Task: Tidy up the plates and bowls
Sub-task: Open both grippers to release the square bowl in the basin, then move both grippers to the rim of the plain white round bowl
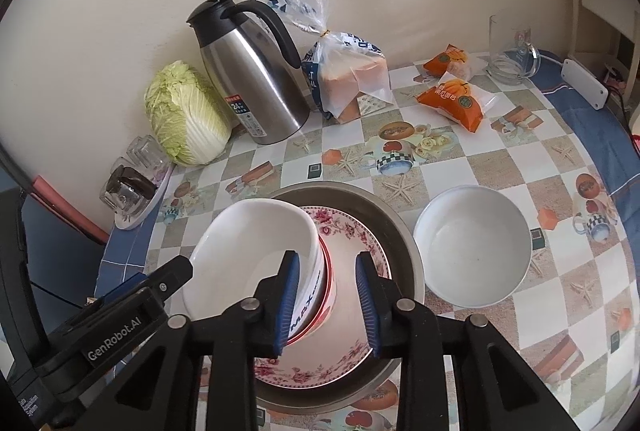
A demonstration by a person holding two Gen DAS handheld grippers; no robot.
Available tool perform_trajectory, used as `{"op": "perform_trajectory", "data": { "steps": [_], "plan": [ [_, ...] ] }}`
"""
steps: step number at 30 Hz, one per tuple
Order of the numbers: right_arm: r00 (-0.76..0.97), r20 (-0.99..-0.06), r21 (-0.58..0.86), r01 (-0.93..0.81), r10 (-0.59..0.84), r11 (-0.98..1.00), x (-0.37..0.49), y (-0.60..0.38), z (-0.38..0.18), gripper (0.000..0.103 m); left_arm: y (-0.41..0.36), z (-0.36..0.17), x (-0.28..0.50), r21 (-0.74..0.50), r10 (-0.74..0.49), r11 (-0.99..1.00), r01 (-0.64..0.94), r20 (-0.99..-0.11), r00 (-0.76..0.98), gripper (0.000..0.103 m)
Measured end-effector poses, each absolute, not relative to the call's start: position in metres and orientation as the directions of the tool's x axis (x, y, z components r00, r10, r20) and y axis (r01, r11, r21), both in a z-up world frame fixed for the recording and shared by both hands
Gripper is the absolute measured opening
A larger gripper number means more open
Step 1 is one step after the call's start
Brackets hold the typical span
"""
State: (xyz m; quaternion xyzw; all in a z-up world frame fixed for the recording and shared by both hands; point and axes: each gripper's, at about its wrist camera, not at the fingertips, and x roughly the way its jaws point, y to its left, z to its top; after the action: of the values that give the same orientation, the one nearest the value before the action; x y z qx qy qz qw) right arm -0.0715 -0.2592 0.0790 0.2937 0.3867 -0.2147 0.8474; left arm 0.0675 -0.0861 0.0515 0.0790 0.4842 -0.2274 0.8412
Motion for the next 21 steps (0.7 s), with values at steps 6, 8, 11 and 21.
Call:
{"op": "perform_trajectory", "data": {
  "steps": [6,8,11,21],
  "plan": [
    [0.572,-0.807,0.298,0.610,-0.147,0.734,-0.072,-0.262,0.074,0.065,-0.081,0.048,0.070,-0.102,-0.305,0.890,0.444,-0.857,0.415,0.087],
    [0.558,-0.816,0.284,0.615,-0.152,0.735,-0.073,-0.263,0.072,0.070,-0.080,0.050,0.070,-0.094,-0.299,0.894,0.439,-0.854,0.425,0.088],
    [0.546,-0.823,0.271,0.621,-0.158,0.736,-0.075,-0.264,0.070,0.075,-0.078,0.051,0.070,-0.093,-0.294,0.900,0.426,-0.852,0.434,0.093],
    [0.538,-0.827,0.259,0.624,-0.165,0.737,-0.084,-0.269,0.072,0.093,-0.078,0.053,0.065,-0.099,-0.290,0.904,0.416,-0.856,0.428,0.094]
  ]
}}
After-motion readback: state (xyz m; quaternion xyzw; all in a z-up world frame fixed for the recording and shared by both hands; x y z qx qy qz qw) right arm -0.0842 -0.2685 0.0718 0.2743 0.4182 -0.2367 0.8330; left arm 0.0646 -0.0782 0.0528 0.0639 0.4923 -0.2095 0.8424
